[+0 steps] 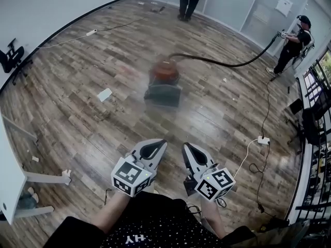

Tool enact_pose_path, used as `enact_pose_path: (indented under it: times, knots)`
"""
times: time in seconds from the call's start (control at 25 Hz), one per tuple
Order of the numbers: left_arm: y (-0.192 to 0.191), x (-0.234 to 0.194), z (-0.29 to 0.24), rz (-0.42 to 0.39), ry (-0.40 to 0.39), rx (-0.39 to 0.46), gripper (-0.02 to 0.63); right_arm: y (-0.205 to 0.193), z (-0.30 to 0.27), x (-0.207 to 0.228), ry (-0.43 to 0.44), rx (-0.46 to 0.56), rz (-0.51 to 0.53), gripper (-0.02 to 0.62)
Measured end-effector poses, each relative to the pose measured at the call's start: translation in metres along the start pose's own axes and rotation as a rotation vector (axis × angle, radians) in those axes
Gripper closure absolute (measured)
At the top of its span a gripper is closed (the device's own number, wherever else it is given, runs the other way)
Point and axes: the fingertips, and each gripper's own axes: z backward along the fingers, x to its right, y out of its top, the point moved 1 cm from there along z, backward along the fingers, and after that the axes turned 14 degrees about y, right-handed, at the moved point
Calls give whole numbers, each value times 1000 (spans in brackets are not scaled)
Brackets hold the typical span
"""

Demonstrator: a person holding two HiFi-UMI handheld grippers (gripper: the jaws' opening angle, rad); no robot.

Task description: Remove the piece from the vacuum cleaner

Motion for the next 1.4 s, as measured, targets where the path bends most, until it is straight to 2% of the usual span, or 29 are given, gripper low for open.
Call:
enact_pose_path:
  times: [0.48, 0.92, 1.08, 1.4]
  knots:
    - [29, -53, -109, 21, -38, -12, 597, 40, -52, 99, -56, -8, -16, 583]
    - [67, -138, -230, -6, -37, -13, 597, 86, -139, 212, -63, 28, -55, 583]
    - [67, -167, -262, 1, -29, -27, 597, 91, -172, 238, -46, 28, -56, 583]
    - [78, -192, -306, -2, -53, -28, 597, 108, -194, 282, -93, 47, -67, 583]
